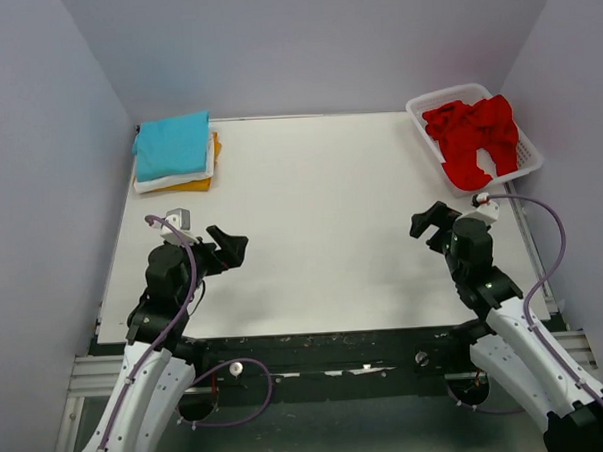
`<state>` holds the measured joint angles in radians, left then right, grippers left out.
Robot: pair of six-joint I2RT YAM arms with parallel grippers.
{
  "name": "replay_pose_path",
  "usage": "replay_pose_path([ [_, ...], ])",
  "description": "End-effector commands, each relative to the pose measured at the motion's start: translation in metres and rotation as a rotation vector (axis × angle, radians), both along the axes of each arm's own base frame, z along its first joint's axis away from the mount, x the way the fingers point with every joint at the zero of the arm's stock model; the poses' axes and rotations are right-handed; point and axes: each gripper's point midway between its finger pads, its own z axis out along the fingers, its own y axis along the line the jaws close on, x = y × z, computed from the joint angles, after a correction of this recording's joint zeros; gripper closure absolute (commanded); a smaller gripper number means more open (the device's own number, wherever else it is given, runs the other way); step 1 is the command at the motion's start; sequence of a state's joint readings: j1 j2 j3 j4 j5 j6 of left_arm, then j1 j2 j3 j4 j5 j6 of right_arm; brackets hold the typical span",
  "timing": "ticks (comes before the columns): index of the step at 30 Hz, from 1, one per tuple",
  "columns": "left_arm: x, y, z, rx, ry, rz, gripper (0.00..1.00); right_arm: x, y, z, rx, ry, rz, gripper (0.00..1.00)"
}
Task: Fold and stack the t-shirts
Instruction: Grab crumpled tshirt from bin with the right arm
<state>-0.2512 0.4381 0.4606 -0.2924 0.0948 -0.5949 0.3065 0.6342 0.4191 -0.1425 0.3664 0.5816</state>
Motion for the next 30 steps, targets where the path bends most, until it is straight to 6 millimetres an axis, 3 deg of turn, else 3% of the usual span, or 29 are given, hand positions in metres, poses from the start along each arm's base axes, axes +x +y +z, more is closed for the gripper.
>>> replay_pose_path([
  [1,0.004,-0.006,0.002,-0.014,-0.006,-0.026,0.01,0.016,-0.002,0.03,0.001,-0.066,-0.031,0.0],
  [6,0.007,-0.01,-0.001,-0.016,0.022,-0.041,0.01,0.054,0.011,0.064,-0.023,-0.057,-0.019,0.0],
  [10,0.006,-0.011,-0.003,-0.02,0.03,-0.043,0.02,0.101,-0.012,0.107,-0.104,-0.053,-0.154,0.0],
  [14,0.006,-0.01,-0.003,-0.017,0.026,-0.041,0.01,0.16,-0.054,0.109,-0.067,0.061,-0.229,0.0],
  [17,0.008,-0.007,-0.004,-0.008,0.021,-0.02,0.01,0.201,-0.099,0.089,-0.005,0.129,-0.321,0.0],
  [20,0.012,-0.005,-0.004,-0.002,0.023,-0.01,0.01,0.244,-0.127,0.068,-0.082,0.166,-0.388,0.0],
  [25,0.017,-0.004,-0.011,0.007,0.036,0.004,0.01,0.316,-0.145,0.029,-0.102,0.184,-0.391,0.0],
  [30,0.021,0.0,-0.016,0.027,0.051,0.025,0.01,0.365,-0.158,-0.029,-0.098,0.198,-0.43,0.0],
])
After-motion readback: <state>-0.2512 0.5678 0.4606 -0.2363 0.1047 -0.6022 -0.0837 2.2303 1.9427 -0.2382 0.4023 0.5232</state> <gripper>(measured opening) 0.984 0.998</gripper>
